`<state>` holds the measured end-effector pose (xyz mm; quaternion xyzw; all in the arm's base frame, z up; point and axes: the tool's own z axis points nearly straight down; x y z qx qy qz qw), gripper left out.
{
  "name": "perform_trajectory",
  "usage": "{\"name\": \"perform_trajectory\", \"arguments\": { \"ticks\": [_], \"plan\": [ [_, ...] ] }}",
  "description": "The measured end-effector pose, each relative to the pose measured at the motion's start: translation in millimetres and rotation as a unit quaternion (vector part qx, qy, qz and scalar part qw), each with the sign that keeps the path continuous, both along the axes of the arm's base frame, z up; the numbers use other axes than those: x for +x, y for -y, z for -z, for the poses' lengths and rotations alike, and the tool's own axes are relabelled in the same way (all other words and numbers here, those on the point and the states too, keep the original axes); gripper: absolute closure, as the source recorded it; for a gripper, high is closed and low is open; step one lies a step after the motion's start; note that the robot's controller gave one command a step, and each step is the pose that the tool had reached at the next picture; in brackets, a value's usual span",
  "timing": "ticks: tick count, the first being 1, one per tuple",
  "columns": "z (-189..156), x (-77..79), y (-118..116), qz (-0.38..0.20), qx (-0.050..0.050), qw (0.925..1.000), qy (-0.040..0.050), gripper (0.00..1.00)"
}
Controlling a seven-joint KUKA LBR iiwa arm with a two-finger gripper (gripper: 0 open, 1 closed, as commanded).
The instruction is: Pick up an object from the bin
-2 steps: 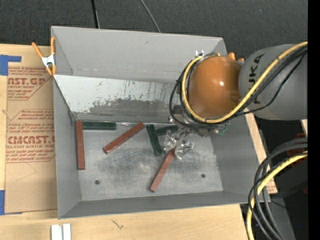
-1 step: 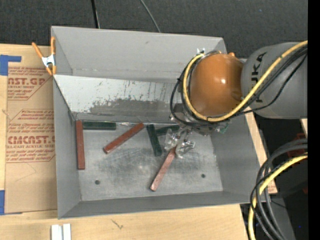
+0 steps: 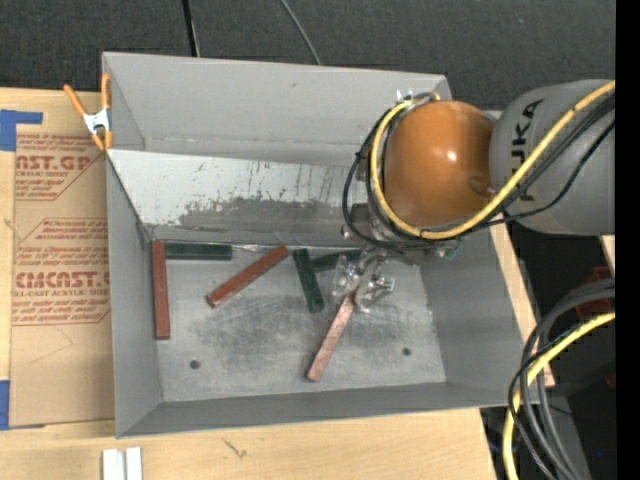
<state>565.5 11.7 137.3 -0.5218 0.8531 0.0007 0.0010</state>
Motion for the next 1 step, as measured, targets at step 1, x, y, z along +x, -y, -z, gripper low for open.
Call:
{"name": "perform_trajectory", "arguments": {
  "ticks": [1],
  "plan": [
    [-7.7, 0.8, 0.1, -0.012, 0.0, 0.9999, 0.0013, 1.0]
  ]
}}
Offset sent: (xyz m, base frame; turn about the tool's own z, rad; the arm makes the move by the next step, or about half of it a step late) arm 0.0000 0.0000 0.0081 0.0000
